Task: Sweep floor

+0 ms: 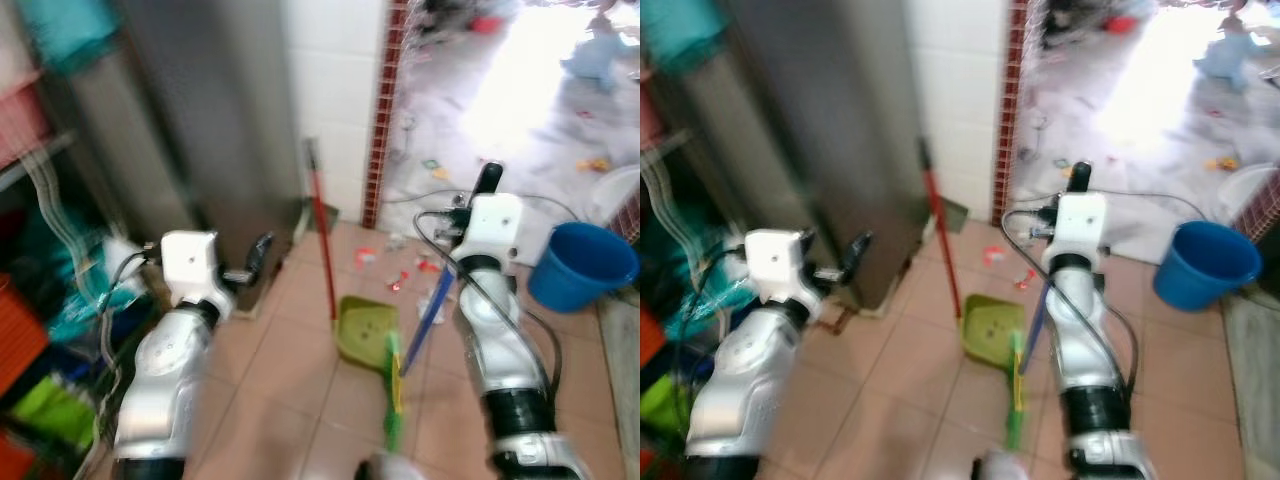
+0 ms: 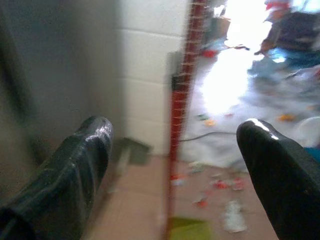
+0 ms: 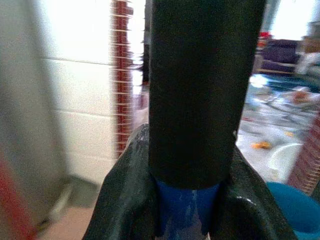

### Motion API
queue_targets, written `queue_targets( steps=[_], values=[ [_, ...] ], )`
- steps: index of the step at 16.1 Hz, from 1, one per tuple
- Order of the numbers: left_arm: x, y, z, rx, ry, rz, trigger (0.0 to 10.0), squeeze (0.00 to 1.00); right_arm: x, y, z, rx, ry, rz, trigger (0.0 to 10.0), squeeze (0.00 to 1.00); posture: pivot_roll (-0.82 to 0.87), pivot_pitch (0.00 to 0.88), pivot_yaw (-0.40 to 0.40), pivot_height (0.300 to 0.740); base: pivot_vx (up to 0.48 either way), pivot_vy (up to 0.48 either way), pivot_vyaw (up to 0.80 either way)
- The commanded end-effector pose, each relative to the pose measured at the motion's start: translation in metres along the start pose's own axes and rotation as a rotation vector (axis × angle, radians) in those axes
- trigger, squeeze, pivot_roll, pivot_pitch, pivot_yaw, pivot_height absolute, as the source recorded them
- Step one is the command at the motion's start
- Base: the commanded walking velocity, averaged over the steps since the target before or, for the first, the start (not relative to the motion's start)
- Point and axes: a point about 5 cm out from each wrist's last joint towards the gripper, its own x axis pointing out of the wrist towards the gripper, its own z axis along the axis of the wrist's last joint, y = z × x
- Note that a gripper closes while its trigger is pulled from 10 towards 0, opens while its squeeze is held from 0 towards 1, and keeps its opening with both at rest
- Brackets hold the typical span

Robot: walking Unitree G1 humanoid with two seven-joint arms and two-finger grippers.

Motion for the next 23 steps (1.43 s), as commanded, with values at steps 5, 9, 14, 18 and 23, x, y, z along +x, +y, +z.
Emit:
queue_targets(
  steps=[5, 9, 14, 18, 23],
  values=[
    [-0.005, 0.010, 0.001, 0.031, 0.011, 0.029, 10.0, 0.00, 0.004, 0.007, 0.013, -0.038, -0.062, 0.017, 10.0, 0.00, -0.10, 0.000, 0.030, 0.740, 0.480, 0.000, 0.00],
    [-0.007, 0.009, -0.001, 0.028, 0.019, 0.039, 10.0, 0.00, 0.005, 0.007, 0.013, -0.041, -0.066, 0.021, 10.0, 0.00, -0.09, 0.000, 0.024, 0.740, 0.229, 0.000, 0.00],
    [-0.012, 0.010, -0.004, 0.064, 0.045, 0.102, 10.0, 0.00, 0.006, 0.008, 0.013, -0.044, -0.060, 0.030, 10.0, 0.00, -0.08, 0.000, 0.017, 0.740, 0.000, 0.000, 0.00],
    [-0.013, 0.014, 0.002, 0.119, 0.039, 0.126, 10.0, 0.00, 0.009, 0.007, 0.014, -0.044, -0.067, 0.027, 10.0, 0.00, -0.07, 0.000, 0.016, 0.740, 0.000, 0.000, 0.00],
    [-0.032, 0.036, 0.007, 0.253, 0.040, 0.219, 10.0, 0.00, -0.006, -0.007, -0.007, -0.091, -0.018, 0.021, 10.0, 0.00, -0.05, 0.000, 0.021, 0.740, 0.000, 0.000, 0.00]
  ],
)
